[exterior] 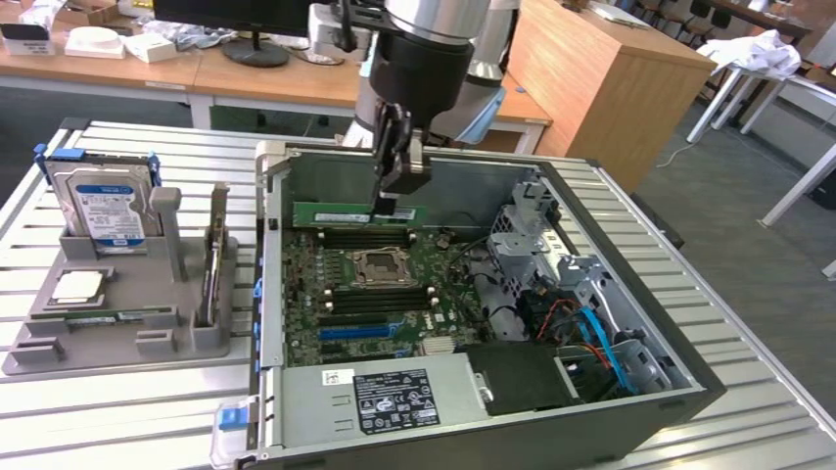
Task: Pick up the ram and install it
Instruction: 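Pick up the ram and move it above insertion slot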
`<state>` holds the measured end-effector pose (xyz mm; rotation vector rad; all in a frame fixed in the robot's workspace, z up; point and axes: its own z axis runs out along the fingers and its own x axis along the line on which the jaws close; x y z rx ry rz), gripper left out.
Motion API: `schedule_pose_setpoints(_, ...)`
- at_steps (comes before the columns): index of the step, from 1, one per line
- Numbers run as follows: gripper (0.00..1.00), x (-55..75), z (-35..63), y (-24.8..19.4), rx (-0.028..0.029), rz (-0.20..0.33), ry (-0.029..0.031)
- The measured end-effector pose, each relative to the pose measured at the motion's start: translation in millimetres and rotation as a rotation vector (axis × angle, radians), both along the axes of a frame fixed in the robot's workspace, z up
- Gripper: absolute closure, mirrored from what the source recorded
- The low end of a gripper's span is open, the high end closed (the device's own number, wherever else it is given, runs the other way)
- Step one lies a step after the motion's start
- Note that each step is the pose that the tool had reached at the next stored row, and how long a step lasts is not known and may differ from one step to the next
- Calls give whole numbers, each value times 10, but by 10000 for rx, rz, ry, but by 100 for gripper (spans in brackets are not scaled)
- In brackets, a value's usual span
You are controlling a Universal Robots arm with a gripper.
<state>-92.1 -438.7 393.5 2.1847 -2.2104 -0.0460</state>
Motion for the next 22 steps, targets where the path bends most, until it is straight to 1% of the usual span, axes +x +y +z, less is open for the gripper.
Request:
schedule_pose_setpoints(9, 88, 189, 0, 0, -1, 1, 0)
schedule_pose_setpoints(22, 88, 500, 0, -1, 0, 1, 0)
